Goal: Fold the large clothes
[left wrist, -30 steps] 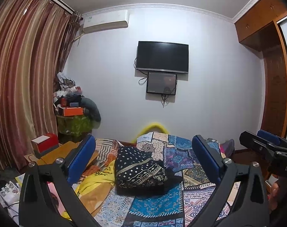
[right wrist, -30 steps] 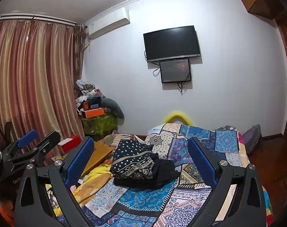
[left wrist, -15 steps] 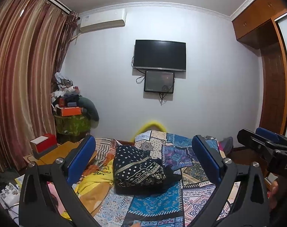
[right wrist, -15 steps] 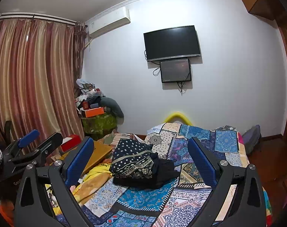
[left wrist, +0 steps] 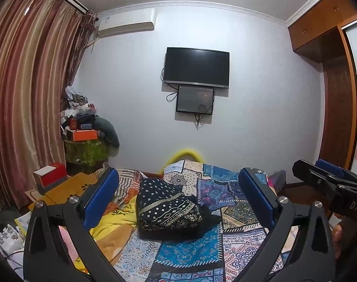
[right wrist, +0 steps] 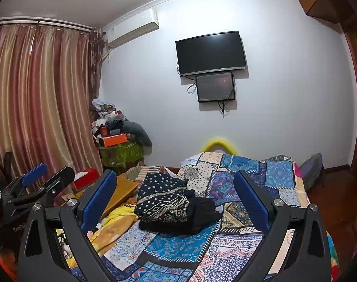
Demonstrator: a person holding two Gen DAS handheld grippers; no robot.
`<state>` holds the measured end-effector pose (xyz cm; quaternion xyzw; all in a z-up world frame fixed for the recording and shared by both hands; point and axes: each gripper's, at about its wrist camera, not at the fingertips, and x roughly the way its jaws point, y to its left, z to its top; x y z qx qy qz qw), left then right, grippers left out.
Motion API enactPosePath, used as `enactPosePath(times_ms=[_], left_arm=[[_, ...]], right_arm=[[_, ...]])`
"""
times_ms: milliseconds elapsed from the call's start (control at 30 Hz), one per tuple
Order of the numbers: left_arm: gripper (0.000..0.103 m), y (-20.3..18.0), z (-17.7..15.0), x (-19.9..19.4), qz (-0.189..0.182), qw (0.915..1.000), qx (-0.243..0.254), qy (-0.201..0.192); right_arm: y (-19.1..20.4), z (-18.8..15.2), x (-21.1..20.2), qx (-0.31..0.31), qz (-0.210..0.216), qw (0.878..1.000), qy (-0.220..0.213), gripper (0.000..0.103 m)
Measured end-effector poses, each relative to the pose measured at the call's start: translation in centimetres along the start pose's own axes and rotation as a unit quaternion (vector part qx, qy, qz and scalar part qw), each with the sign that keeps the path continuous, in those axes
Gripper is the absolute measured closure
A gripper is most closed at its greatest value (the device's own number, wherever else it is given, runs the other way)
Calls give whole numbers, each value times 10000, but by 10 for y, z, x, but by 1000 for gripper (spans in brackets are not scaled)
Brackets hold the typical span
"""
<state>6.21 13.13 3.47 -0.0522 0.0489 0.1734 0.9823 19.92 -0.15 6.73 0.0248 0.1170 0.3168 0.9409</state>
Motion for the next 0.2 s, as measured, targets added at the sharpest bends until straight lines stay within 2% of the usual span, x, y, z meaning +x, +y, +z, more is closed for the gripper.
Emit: enactPosePath(times_ms=[200], left_arm=[[1,-1,0,-1,-7,10000,9,15]], right_arm=[[0,-1,2,22,-5,10000,35,4]])
